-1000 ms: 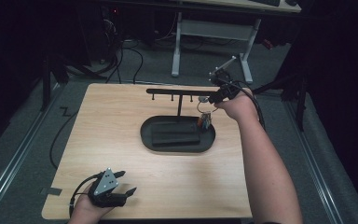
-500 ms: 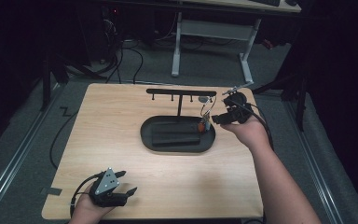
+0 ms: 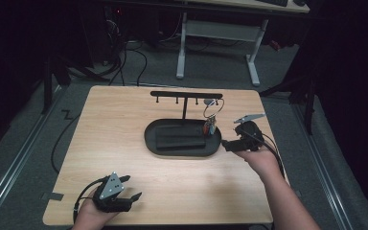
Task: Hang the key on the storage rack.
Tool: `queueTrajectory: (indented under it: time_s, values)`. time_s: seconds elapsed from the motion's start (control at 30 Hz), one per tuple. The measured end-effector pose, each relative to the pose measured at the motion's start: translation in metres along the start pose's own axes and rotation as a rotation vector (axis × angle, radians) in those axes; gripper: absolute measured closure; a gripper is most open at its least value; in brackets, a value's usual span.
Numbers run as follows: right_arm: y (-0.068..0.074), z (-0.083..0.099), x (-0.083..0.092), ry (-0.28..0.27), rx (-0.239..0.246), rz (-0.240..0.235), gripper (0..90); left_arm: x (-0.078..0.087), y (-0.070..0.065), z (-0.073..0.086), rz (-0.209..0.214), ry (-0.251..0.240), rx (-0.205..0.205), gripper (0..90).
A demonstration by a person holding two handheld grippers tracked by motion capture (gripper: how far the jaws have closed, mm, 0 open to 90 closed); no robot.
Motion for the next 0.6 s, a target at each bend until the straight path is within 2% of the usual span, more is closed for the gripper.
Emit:
queueTrajectory:
  time_s: [0.03,0.1,0.13,0.4,0.53,0.6]
  values:
    - [0.000,0.003,0.000,0.014,0.001,0.002,15.6,0.000,-0.001,0.000,0.002,0.000,0.002,28.2]
    - [0.002,0.011,0.001,-0.016,0.002,-0.010,15.3,0.001,-0.002,0.000,0.001,-0.001,0.000,28.2]
    - [0.003,0.015,0.001,-0.003,-0.002,-0.015,14.7,0.000,-0.003,-0.001,0.000,-0.003,-0.001,28.2]
    - [0.016,0.060,0.004,-0.093,-0.005,-0.056,14.4,0.001,-0.009,-0.002,0.009,-0.005,-0.021,27.6]
    - [0.021,0.084,0.001,-0.152,-0.051,-0.093,13.4,0.000,-0.008,-0.002,0.005,-0.009,-0.008,27.4]
    - [0.023,0.095,-0.001,-0.169,-0.063,-0.105,11.6,0.001,-0.007,-0.004,0.017,-0.029,0.024,27.2]
Point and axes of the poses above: each handheld gripper's, and its own axes: x roughly backward along the jaws, z roughly out of its underside, y roughly to its left, the point moved 4 cm from there along -x, roughly forward along the jaws, and after that the axes turned 7 degrees about -y, right-handed, at the moved point
